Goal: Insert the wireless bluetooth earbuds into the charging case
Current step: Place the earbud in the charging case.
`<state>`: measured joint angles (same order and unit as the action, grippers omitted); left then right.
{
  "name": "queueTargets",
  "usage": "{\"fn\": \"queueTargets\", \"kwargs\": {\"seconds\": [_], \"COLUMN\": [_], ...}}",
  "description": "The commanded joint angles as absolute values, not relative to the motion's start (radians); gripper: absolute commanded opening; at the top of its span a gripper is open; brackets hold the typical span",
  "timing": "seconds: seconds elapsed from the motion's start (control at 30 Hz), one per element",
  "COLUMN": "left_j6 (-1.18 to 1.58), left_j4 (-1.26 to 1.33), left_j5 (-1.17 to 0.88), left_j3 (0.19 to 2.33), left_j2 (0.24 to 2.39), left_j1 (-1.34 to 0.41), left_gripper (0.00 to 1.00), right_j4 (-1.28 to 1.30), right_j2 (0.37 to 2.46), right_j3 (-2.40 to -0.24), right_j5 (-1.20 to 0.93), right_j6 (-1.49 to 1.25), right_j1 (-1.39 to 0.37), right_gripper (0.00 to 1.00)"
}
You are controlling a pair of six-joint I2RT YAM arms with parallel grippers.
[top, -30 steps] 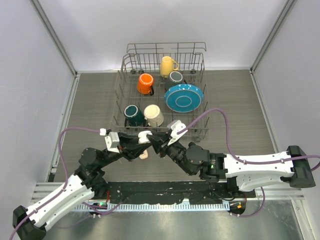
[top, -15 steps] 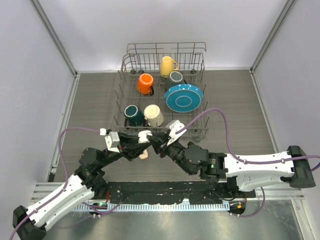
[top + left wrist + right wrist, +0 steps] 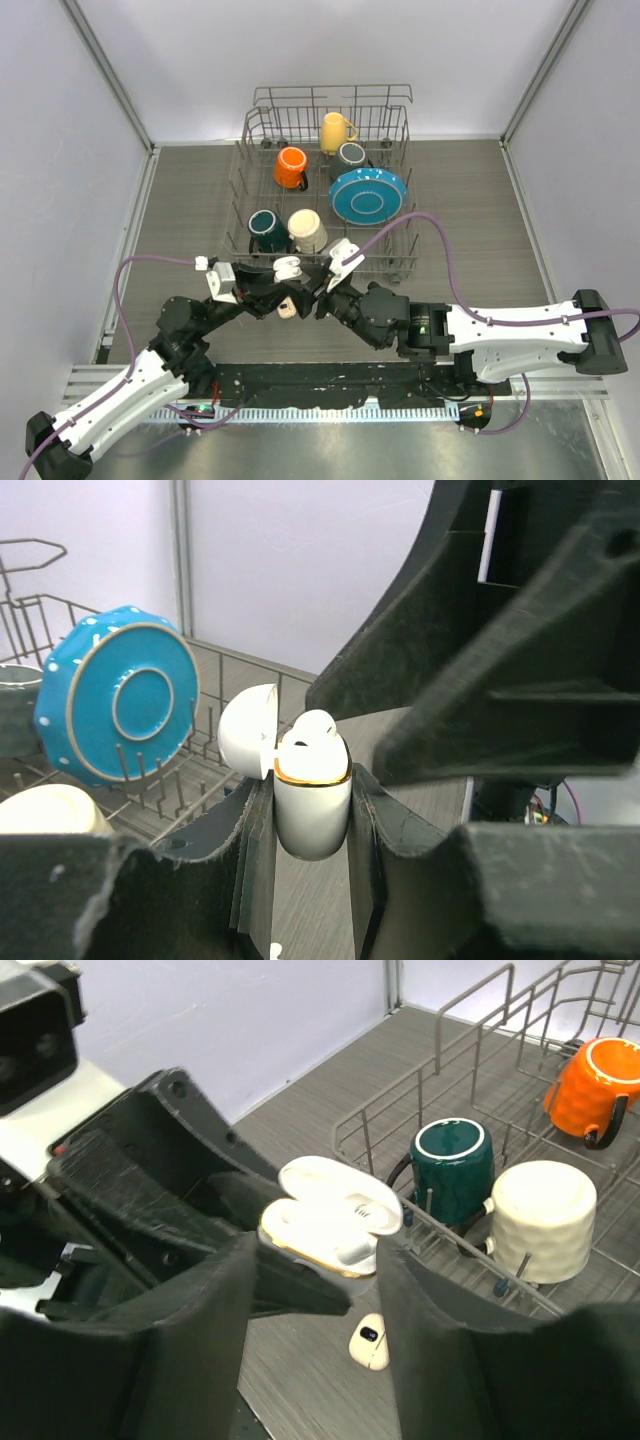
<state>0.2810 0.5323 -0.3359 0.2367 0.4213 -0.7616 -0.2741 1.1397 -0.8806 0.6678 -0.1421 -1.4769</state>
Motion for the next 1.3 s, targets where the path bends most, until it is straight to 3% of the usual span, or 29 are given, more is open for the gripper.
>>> {"fn": "queueTargets", "kwargs": {"seconds": [0.0,0.1,0.57,0.8,1.27], "left_j6": [0.264,0.259,0.247,0.245,0.247], "left_j4": [0.630,0.624,0.652,0.687,0.713], "left_j5": [-0.284,-0.290,-0.318,-0.347,-0.377], "left_j3": [0.249,0.244,0.248,0.261,0.279], "left_j2": [0.417,0.414,0.419,0.448,0.472], "left_j1": [-0.755,-0.756,-0.756,-0.755,-0.755], "left_gripper": [0.00,0.00,0.00,0.00,0.00], "right_j4": [-0.175,-0.118,0.153,0.124,-0.043], "right_j2": [1.160,1.144,0.997,1.022,1.117], "right_j3": [-0.968,-1.021,-1.063,-1.034,-0.939], "right_j5": [0.624,0.644,0.362,0.112,-0.110], "right_j6": [-0.266,-0.366,-0.761,-0.856,-1.008], "right_j1": [-1.493,-1.476,-1.187,-1.137,-1.054], "right_gripper": [0.71,0.87,0.88,0.88,0.88]}}
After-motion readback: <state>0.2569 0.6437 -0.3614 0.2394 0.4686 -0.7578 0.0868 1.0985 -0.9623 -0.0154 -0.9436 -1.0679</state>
